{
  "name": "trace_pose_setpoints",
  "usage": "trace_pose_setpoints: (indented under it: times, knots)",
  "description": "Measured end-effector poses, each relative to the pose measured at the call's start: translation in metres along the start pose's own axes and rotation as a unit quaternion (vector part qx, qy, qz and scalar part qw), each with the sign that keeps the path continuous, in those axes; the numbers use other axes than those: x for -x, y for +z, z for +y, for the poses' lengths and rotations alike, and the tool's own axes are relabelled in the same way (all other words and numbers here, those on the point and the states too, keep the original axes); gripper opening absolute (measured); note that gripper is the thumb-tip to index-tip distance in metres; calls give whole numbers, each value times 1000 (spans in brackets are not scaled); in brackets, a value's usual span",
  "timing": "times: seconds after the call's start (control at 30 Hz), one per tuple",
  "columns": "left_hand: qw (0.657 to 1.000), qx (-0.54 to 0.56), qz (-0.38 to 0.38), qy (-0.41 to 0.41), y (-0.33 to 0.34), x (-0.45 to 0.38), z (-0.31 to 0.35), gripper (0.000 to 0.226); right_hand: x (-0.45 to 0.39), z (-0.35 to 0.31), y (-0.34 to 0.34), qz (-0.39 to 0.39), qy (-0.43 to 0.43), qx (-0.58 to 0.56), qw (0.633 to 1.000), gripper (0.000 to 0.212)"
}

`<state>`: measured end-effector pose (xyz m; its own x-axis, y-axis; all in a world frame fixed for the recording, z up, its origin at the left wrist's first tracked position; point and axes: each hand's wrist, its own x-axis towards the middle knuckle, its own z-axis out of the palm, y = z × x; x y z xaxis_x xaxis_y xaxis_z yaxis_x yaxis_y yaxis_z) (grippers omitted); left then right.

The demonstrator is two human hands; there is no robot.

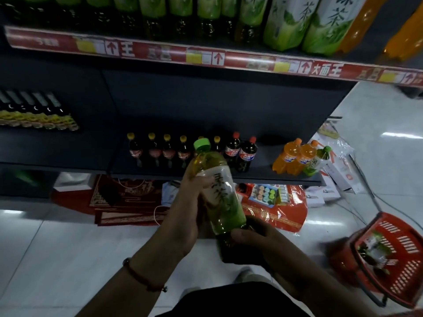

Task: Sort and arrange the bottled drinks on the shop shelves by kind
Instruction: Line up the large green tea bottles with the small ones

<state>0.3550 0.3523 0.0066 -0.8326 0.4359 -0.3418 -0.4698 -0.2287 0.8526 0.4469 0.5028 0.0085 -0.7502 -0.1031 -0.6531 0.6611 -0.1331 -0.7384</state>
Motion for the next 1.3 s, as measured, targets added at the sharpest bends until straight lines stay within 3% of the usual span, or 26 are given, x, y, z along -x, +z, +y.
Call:
trace_pose_setpoints:
  times: [0.1,0.2,0.4,0.57,0.73,0.87,1.03,1.17,1.3]
  knots:
    - [988,-149,-15,32,6,0,9,74,-1,-4,2,-54,32,-120,991,49]
    - [975,-209,-54,53,15,-5,14,83,-3,-6,5,-70,24,-147,986,40]
    - [959,-252,-79,100,32,-36,29,87,-11,-27,-20,-22,-59,-104,993,38]
    - [935,-285,-89,190,61,-80,83,92,-31,-101,-60,3,-175,3,985,26]
    - [878,-361,-57,309,96,-141,153,95,-63,-193,-89,79,-342,99,931,22]
    - [842,-399,-16,363,118,-189,193,108,-94,-256,-110,149,-415,145,886,34]
    - [823,-407,27,395,138,-236,216,113,-142,-303,-143,290,-465,284,787,56]
    - [808,-418,42,412,141,-262,212,112,-158,-310,-156,331,-454,324,761,57]
    - [790,-435,69,427,145,-277,211,112,-166,-313,-166,327,-474,285,767,73]
